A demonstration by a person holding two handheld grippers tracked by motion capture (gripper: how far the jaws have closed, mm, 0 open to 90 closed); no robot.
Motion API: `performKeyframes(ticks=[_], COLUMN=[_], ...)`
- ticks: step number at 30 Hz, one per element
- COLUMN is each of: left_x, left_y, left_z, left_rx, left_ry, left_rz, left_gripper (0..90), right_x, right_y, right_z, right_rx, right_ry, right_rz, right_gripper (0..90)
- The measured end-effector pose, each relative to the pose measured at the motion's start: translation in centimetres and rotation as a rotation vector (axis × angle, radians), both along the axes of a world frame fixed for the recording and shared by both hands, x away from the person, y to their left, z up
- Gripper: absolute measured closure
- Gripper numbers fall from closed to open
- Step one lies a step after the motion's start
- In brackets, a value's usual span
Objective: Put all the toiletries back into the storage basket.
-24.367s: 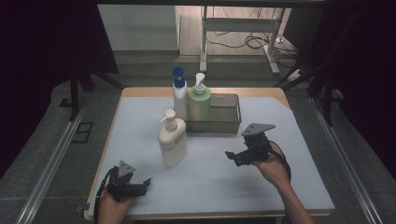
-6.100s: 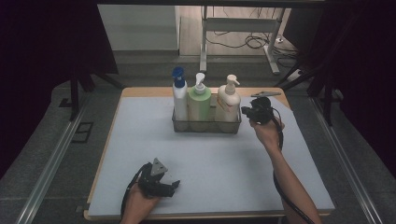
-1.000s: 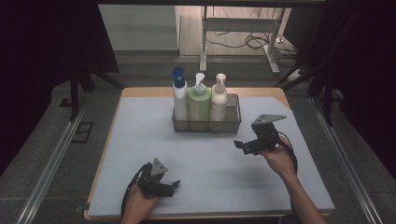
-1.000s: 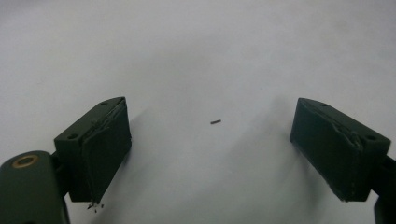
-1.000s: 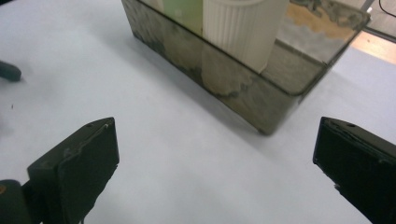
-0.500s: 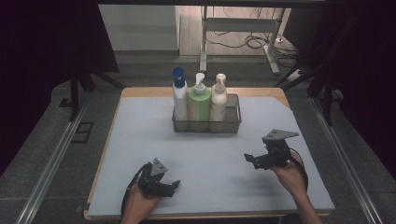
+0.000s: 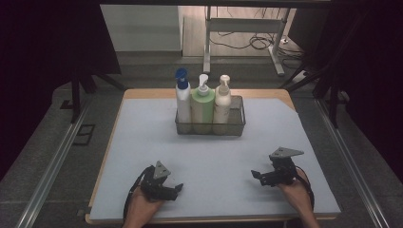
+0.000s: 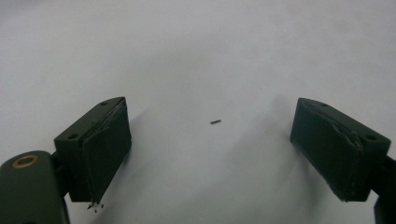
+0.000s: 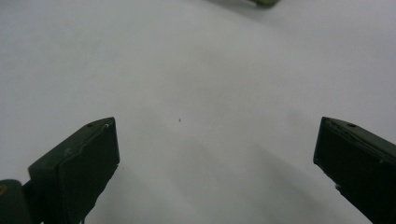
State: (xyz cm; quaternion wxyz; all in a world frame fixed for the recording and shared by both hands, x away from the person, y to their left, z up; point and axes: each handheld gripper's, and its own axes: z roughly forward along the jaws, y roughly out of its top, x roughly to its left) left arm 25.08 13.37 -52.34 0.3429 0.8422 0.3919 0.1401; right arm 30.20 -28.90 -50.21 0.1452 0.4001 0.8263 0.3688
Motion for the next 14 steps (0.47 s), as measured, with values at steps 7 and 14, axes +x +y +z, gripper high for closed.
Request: performKeyframes(ticks=[7,14], left_x=[0.0,0.0], left_y=[0.0,0.0], left_z=[0.0,0.0], left_rx=[0.000,0.003], left_ry=[0.000,0.000], left_rz=[0.000,0.000], left_gripper=[12.2,12.2], right_x=[-0.2,-0.4], right_y=[-0.2,0.0], right_z=[-1.9,-2.0], right_rx=[-0.047,-0.068], right_ry=[0.018,0.010], right_rz=[-0.004,-0.006], right_gripper=[0.0,0.0])
